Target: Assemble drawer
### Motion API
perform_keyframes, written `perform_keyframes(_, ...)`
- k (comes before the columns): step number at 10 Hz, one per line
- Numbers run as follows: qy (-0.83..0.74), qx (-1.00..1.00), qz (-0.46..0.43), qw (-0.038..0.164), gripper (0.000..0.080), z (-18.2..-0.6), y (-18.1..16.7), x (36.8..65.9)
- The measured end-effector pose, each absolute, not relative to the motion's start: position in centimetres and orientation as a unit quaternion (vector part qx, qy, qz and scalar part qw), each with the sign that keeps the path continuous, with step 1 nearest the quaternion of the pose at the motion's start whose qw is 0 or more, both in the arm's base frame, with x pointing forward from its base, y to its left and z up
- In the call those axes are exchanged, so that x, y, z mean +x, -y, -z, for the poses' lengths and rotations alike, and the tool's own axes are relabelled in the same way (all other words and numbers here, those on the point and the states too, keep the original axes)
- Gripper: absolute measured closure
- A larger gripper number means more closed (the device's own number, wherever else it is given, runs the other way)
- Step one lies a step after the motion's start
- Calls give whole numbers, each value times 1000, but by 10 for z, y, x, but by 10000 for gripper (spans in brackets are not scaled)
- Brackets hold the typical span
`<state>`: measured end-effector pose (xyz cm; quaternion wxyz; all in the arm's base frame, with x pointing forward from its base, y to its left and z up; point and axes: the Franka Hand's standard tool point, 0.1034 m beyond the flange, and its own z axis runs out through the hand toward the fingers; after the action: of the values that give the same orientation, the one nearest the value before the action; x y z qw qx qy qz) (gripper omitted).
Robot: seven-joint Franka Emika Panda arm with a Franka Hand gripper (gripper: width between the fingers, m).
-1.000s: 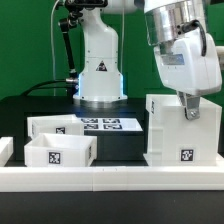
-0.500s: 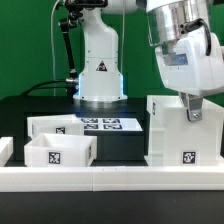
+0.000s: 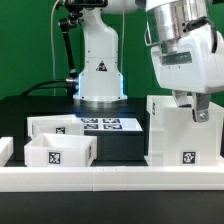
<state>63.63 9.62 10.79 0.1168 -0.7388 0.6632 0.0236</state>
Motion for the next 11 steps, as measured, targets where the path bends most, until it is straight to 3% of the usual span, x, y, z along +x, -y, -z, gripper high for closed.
perform_keyframes(1,-648,-752,-22,117,181,-113,-97,629)
perform_keyframes(3,-602,-789,-22,118,156,-139,-98,610)
perform_keyframes(5,-549,-827,-27,117,151,-154,-98,601)
perform_keyframes(9,-525,-843,-24,116,151,-148,-98,601)
perform_keyframes(11,-362,-928,-12,90,151,-144,-78,595)
